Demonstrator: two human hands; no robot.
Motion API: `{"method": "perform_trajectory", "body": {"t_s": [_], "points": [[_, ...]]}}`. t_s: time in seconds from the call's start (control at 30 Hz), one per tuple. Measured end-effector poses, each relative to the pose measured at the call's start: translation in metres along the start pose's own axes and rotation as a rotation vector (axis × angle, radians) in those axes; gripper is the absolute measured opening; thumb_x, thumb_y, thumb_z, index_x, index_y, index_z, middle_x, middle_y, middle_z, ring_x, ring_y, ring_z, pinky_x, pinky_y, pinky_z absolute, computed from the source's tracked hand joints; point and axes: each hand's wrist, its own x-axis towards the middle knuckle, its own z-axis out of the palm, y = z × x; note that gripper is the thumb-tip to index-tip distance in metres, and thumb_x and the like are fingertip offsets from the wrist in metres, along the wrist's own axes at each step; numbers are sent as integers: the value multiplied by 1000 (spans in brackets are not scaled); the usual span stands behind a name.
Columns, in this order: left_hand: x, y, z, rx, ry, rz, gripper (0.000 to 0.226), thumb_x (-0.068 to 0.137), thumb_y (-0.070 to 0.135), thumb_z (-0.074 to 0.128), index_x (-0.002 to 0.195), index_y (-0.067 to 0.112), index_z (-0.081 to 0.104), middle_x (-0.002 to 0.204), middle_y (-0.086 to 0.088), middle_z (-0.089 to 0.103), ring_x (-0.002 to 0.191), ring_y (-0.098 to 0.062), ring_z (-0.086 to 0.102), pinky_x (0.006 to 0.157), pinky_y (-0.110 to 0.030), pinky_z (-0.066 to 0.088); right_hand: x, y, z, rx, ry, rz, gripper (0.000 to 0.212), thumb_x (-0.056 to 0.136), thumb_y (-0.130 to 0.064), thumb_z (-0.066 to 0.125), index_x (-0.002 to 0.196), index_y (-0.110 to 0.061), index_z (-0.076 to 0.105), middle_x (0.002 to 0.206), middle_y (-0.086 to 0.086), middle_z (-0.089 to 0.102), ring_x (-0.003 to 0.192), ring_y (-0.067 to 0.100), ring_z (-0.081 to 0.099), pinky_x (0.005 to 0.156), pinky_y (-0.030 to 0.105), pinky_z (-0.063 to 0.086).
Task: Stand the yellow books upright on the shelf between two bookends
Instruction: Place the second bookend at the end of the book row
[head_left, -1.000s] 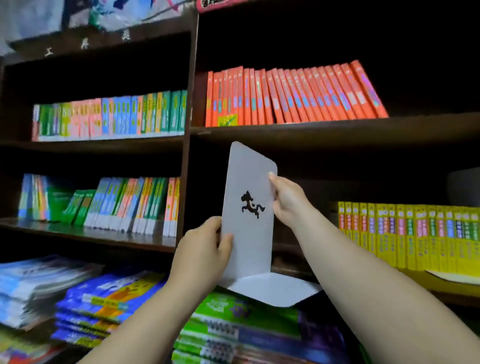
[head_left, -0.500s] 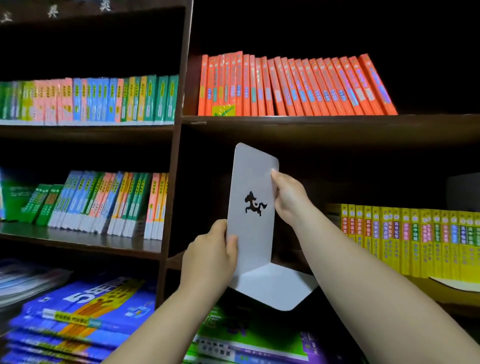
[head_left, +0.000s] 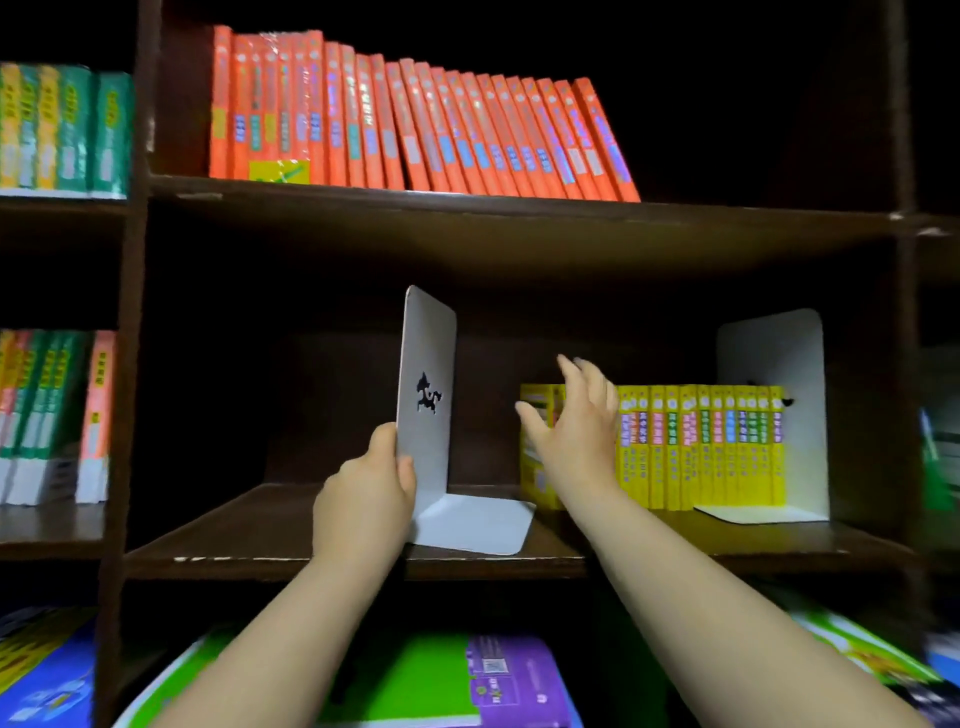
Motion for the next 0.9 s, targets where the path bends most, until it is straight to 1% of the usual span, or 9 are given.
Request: {"method": "perform_trajectory", "body": {"t_s": [0.23, 0.33, 0.43, 0.53, 0.6, 0.63, 0.7, 0.73, 0.9], "points": [[14, 8, 12, -30, -95, -8, 34, 90, 17, 38, 124, 13, 40, 81, -17, 58, 66, -29, 44, 57, -32, 33, 6, 17, 6, -285, -91, 181, 101, 76, -46, 64, 145, -11, -1, 156, 13, -5, 144, 29, -7, 117, 41, 1], [15, 8, 13, -43, -118, -10, 32, 90, 17, 37, 122, 12, 42, 79, -13, 54, 67, -32, 46, 56, -33, 34, 9, 19, 9, -445, -116, 168, 99, 76, -51, 62, 145, -11, 3, 156, 14, 1, 144, 30, -7, 116, 46, -3], [15, 8, 13, -64, -125, -26, 32, 91, 17, 37, 122, 12, 42, 89, -21, 61, 70, -34, 48, 59, -34, 36, 11, 20, 11, -545, -119, 129, 93, 76, -54, 61, 144, -13, 12, 155, 12, 13, 143, 33, -3, 114, 54, -2], [13, 9, 11, -71, -130, -23, 32, 91, 16, 37, 122, 12, 43, 87, -21, 61, 67, -32, 44, 59, -33, 34, 10, 16, 14, -605, -126, 40, 89, 74, -56, 61, 140, -12, 20, 151, 14, 23, 142, 37, 1, 114, 53, -2], [12, 9, 11, -73, -132, -17, 33, 91, 17, 37, 123, 13, 43, 90, -22, 63, 68, -33, 45, 59, -33, 35, 9, 13, 16, -618, -145, -27, 85, 75, -55, 61, 137, -11, 24, 148, 15, 27, 140, 38, 12, 115, 51, 5], [12, 8, 11, -72, -129, -15, 33, 91, 17, 37, 124, 14, 42, 90, -22, 63, 68, -32, 45, 59, -33, 35, 9, 12, 16, -592, -163, -52, 82, 76, -52, 62, 136, -11, 25, 146, 15, 28, 137, 37, 21, 114, 49, 15], [12, 8, 11, -68, -124, -11, 35, 91, 18, 37, 126, 14, 41, 89, -21, 63, 68, -32, 46, 58, -33, 35, 9, 12, 14, -491, -204, -53, 77, 78, -45, 64, 135, -12, 24, 145, 14, 27, 127, 34, 38, 99, 41, 40], [12, 8, 11, -66, -124, -7, 35, 92, 18, 37, 126, 15, 41, 86, -19, 63, 67, -32, 47, 57, -33, 35, 10, 13, 12, -452, -226, -33, 76, 78, -43, 64, 135, -13, 24, 145, 14, 25, 124, 34, 42, 91, 38, 46], [10, 8, 11, -67, -118, -2, 38, 92, 18, 37, 130, 17, 38, 75, -7, 50, 63, -29, 46, 54, -31, 32, 17, 18, 8, -482, -280, 71, 80, 80, -43, 60, 139, -14, 14, 145, 18, 23, 114, 36, 52, 81, 34, 49]]}}
